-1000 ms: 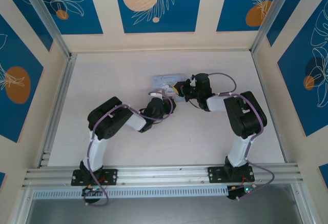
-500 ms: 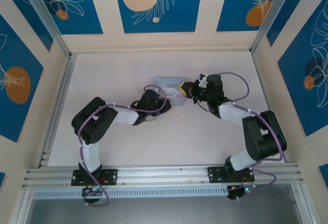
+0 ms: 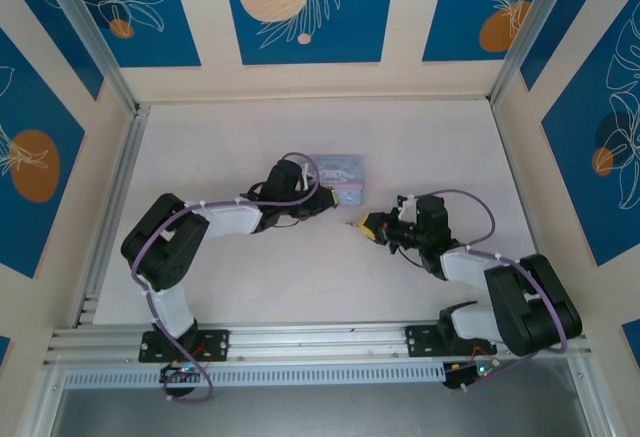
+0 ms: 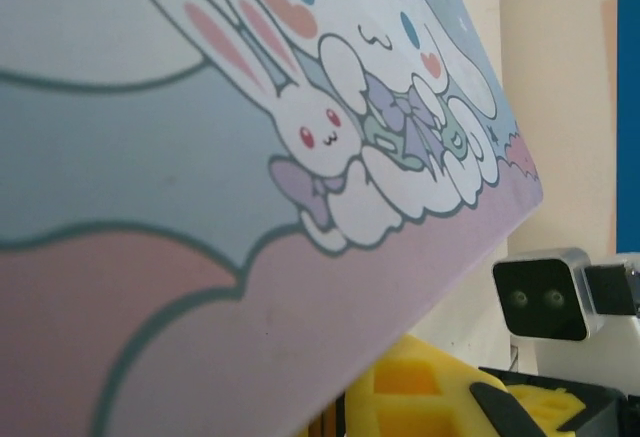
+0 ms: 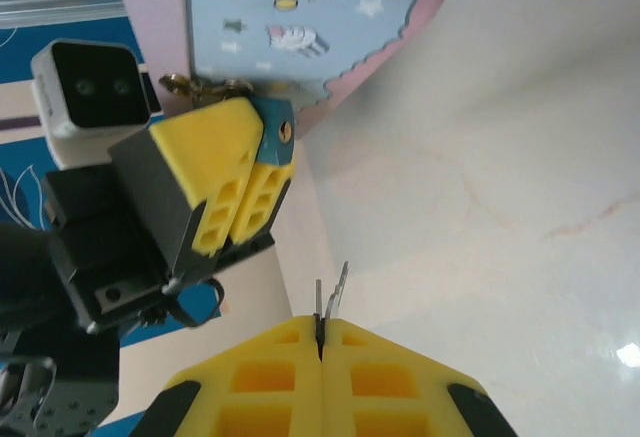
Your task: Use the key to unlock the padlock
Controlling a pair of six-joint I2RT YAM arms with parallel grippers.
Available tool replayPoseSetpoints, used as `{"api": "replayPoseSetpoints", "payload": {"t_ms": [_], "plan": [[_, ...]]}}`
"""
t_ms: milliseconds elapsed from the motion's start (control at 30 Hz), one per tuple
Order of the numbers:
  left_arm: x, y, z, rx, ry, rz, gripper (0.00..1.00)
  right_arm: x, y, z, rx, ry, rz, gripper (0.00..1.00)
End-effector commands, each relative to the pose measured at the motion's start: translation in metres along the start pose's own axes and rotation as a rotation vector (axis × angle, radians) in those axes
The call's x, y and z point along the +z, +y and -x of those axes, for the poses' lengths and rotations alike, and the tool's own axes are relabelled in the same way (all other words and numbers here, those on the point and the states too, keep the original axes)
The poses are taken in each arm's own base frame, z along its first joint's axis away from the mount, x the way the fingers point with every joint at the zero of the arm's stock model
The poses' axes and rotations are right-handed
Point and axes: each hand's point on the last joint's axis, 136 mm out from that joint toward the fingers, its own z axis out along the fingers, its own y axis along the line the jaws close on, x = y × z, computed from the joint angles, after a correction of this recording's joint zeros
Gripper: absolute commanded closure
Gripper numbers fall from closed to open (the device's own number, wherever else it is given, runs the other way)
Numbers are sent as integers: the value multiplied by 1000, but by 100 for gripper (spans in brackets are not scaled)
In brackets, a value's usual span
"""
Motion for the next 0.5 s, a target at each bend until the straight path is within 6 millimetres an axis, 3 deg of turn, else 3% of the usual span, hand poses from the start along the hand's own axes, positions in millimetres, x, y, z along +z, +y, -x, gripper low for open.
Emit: {"api": "replayPoseSetpoints", "payload": {"t_ms": [0, 467], "plan": [[-7, -27, 8, -5, 9, -101, 100, -8, 15, 0, -32, -44, 72, 100], [-18, -46, 14, -32, -21, -175, 100, -15, 26, 0, -194, -98, 152, 100]]}}
